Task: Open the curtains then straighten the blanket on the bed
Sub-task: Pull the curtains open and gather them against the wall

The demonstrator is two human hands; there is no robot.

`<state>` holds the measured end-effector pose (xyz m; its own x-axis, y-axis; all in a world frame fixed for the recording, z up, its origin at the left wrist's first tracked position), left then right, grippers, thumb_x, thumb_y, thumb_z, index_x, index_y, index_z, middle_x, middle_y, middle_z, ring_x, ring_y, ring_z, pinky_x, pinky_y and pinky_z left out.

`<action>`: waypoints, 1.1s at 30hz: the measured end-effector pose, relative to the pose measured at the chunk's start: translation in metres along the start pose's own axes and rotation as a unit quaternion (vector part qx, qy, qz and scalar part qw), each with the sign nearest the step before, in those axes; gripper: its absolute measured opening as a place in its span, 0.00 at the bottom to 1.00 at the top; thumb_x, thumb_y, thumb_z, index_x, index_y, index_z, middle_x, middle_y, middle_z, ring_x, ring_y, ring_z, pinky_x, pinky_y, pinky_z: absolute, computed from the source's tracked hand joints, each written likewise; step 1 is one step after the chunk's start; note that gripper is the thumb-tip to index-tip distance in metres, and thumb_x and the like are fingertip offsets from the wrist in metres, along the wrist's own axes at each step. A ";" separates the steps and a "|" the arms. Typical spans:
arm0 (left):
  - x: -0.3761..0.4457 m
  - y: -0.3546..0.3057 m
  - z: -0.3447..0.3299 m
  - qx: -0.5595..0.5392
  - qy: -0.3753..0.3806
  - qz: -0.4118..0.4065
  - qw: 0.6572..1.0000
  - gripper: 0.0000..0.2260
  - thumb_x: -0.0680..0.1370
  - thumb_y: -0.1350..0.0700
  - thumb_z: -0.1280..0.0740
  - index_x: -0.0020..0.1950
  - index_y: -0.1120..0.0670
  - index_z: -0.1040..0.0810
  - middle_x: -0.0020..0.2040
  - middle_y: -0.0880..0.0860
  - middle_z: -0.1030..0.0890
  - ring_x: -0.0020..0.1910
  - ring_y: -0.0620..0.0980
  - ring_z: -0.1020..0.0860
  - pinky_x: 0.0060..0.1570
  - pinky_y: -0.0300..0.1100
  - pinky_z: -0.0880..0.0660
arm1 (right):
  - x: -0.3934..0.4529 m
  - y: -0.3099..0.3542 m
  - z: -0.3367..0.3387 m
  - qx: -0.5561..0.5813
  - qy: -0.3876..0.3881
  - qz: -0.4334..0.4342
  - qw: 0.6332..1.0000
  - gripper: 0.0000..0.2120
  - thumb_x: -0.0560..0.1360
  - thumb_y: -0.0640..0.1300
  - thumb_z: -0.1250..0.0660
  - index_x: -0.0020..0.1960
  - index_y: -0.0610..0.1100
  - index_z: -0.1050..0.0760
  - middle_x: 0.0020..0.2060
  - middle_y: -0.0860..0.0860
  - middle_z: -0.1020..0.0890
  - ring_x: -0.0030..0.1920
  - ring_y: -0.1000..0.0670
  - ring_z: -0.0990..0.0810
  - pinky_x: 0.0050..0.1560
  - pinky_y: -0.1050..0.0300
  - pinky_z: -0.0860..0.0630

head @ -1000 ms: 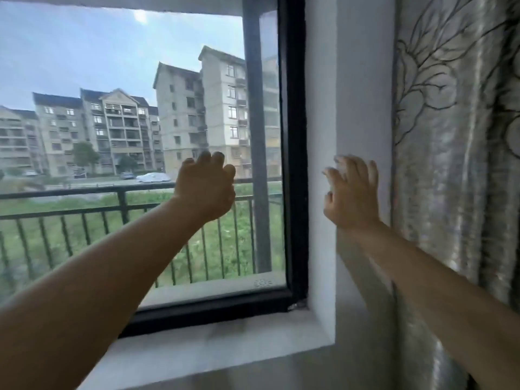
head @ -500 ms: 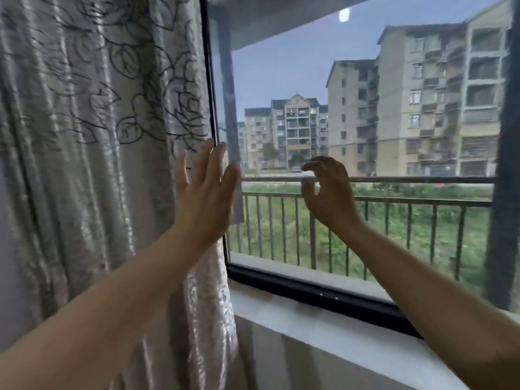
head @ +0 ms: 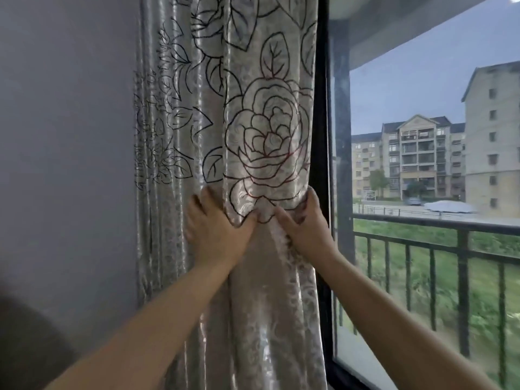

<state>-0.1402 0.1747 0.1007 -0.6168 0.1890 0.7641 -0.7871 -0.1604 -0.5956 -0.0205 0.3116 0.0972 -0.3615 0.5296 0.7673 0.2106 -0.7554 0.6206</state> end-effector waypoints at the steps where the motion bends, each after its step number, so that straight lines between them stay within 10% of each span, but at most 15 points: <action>1: 0.009 0.014 -0.007 -0.020 -0.011 0.021 1.000 0.43 0.67 0.43 0.28 0.73 0.58 0.45 0.72 0.63 0.41 0.72 0.62 0.41 0.71 0.57 0.41 | 0.010 -0.010 -0.012 0.025 0.001 0.000 1.000 0.19 0.70 0.51 0.31 0.56 0.58 0.36 0.45 0.58 0.21 0.44 0.63 0.22 0.41 0.64 0.24; 7: 0.068 0.086 -0.035 -0.124 -0.036 0.081 0.988 0.23 0.75 0.46 0.35 0.64 0.57 0.33 0.50 0.55 0.20 0.51 0.56 0.21 0.46 0.39 0.29 | 0.065 -0.060 -0.103 0.040 0.007 -0.028 0.999 0.21 0.74 0.52 0.37 0.63 0.45 0.37 0.51 0.49 0.22 0.53 0.45 0.22 0.48 0.54 0.25; 11: 0.113 0.122 -0.050 -0.063 -0.023 0.017 0.998 0.16 0.78 0.47 0.41 0.39 0.57 0.31 0.26 0.47 0.31 0.26 0.42 0.31 0.21 0.29 0.37 | 0.097 -0.078 -0.151 -0.066 -0.054 0.026 0.996 0.11 0.78 0.48 0.42 0.51 0.40 0.39 0.40 0.39 0.21 0.40 0.38 0.21 0.32 0.57 0.37; 20: 0.235 0.212 -0.084 -0.060 -0.057 -0.110 0.991 0.16 0.79 0.50 0.43 0.53 0.61 0.25 0.38 0.47 0.29 0.34 0.44 0.32 0.34 0.32 0.40 | 0.194 -0.123 -0.269 -0.080 -0.164 0.078 0.980 0.11 0.78 0.49 0.44 0.43 0.48 0.45 0.26 0.55 0.33 0.23 0.54 0.34 0.19 0.64 0.44; 28: 0.328 0.304 -0.116 -0.097 -0.063 -0.102 0.988 0.13 0.76 0.49 0.38 0.55 0.58 0.28 0.37 0.41 0.30 0.33 0.39 0.31 0.31 0.31 0.37 | 0.259 -0.170 -0.375 -0.077 -0.154 0.068 0.983 0.13 0.78 0.49 0.47 0.55 0.40 0.37 0.34 0.46 0.25 0.32 0.43 0.27 0.30 0.53 0.33; 33: 0.389 0.365 -0.138 -0.056 -0.035 -0.061 0.996 0.20 0.77 0.48 0.38 0.27 0.50 0.37 0.24 0.48 0.34 0.23 0.43 0.35 0.18 0.30 0.37 | 0.299 -0.201 -0.437 -0.073 -0.182 0.086 0.977 0.23 0.79 0.49 0.47 0.68 0.36 0.43 0.45 0.37 0.20 0.42 0.37 0.22 0.37 0.55 0.37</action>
<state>-0.6689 0.3234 0.1466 -0.5171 0.1326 0.8456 -0.8548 -0.0298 -0.5181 -0.5682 0.4531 0.1311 0.0208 0.4717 0.8815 0.0992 -0.8783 0.4677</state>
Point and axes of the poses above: each hand's wrist, its own x-axis towards the middle knuckle, its own z-axis out of the back of the hand, y = z × x, the point moved 8 cm from there along x, towards the middle knuckle
